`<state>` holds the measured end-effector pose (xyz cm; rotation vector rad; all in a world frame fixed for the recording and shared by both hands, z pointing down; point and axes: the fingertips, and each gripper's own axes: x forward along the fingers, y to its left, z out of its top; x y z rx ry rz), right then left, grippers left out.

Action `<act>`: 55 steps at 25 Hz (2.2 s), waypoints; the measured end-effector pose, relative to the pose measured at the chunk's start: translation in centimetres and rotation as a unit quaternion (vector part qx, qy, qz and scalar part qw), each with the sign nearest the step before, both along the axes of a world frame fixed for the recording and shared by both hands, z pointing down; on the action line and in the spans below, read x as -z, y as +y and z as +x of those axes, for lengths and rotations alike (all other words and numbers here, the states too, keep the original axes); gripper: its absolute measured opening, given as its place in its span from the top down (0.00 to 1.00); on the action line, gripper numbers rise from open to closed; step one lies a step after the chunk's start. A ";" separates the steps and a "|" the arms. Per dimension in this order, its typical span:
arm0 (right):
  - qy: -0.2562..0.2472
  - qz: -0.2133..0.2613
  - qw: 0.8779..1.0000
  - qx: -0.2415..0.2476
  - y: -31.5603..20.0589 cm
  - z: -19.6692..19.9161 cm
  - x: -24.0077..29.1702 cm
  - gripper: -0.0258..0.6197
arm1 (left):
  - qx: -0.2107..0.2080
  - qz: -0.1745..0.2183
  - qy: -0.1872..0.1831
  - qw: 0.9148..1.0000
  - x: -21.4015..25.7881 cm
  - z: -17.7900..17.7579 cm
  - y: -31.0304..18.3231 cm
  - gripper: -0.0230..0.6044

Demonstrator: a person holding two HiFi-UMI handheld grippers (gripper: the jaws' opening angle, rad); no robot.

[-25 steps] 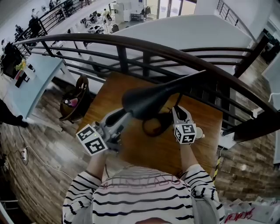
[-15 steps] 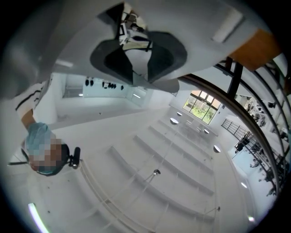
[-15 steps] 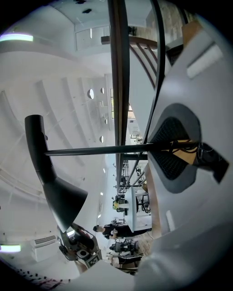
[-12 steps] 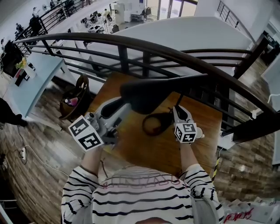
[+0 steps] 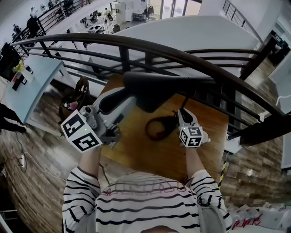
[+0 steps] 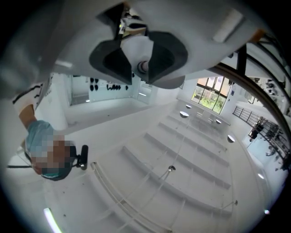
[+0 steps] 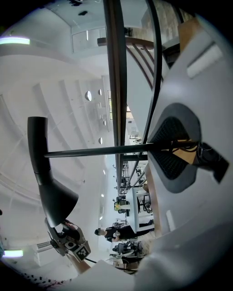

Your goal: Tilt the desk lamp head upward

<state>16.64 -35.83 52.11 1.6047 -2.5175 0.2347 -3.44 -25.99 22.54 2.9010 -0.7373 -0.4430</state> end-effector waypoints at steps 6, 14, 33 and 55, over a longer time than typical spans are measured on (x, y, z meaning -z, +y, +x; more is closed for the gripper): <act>-0.006 -0.004 1.000 -0.005 -0.1 -0.1 0.0 0.91 | -0.007 0.014 -0.010 1.000 1.3 0.6 -0.1 0.77; -0.019 -0.010 1.000 0.000 -0.2 0.1 -0.1 0.90 | -0.010 0.012 0.003 1.000 1.0 0.4 -0.4 0.77; -0.017 -0.032 0.999 -0.017 2.2 -2.8 0.8 0.72 | 0.012 0.025 -0.003 1.000 -0.2 -2.8 1.1 0.76; -0.065 -0.038 0.996 -0.045 14.8 -3.3 0.0 0.71 | 0.033 -0.010 0.010 0.999 -5.5 -2.9 5.2 0.57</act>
